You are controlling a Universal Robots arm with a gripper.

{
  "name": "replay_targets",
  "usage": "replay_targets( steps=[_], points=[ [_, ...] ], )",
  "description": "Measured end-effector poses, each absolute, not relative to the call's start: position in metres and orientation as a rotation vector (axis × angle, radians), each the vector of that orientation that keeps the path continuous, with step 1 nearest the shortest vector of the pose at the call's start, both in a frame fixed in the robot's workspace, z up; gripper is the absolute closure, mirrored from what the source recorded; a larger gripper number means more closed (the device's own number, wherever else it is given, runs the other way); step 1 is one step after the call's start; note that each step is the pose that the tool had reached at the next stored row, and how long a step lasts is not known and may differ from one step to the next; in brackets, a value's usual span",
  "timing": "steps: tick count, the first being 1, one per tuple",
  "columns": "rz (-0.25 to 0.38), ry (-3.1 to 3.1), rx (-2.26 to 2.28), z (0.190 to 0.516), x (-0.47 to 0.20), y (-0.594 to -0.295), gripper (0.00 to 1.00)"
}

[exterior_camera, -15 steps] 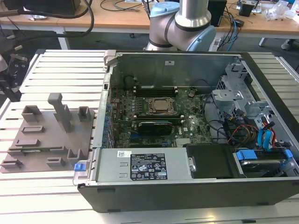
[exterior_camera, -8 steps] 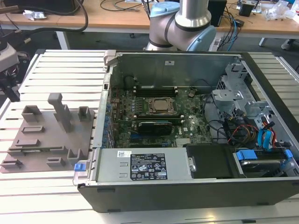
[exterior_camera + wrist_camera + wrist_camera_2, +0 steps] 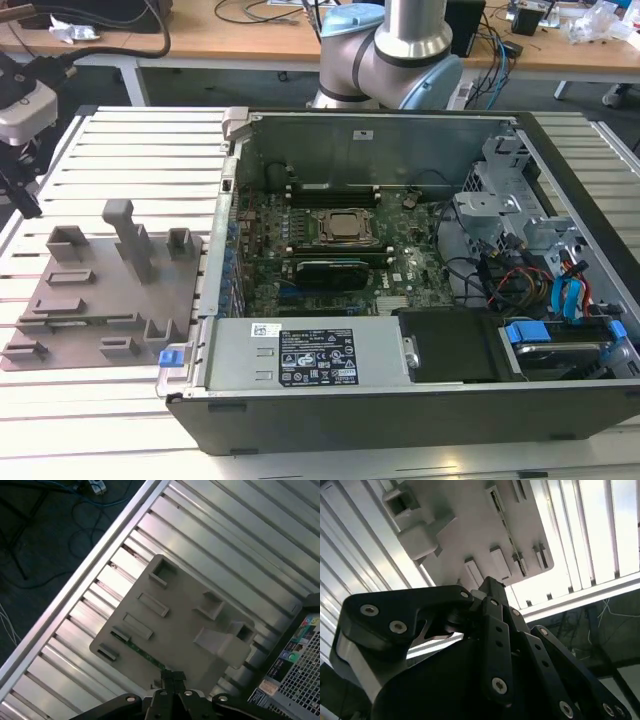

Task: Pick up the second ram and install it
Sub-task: 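Pick up the second ram and move it above second insertion slot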

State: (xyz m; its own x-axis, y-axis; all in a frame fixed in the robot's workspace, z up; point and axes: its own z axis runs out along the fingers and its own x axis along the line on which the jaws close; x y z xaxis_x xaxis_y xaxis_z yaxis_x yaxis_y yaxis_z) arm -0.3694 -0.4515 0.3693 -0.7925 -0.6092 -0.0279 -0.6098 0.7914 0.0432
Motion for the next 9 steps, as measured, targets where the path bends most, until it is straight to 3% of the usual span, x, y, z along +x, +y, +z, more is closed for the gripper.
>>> replay_targets(
  steps=[9],
  points=[
    [0.080,2.840,-1.324,0.3693,-0.3694,-0.4515,0.90]
  ],
)
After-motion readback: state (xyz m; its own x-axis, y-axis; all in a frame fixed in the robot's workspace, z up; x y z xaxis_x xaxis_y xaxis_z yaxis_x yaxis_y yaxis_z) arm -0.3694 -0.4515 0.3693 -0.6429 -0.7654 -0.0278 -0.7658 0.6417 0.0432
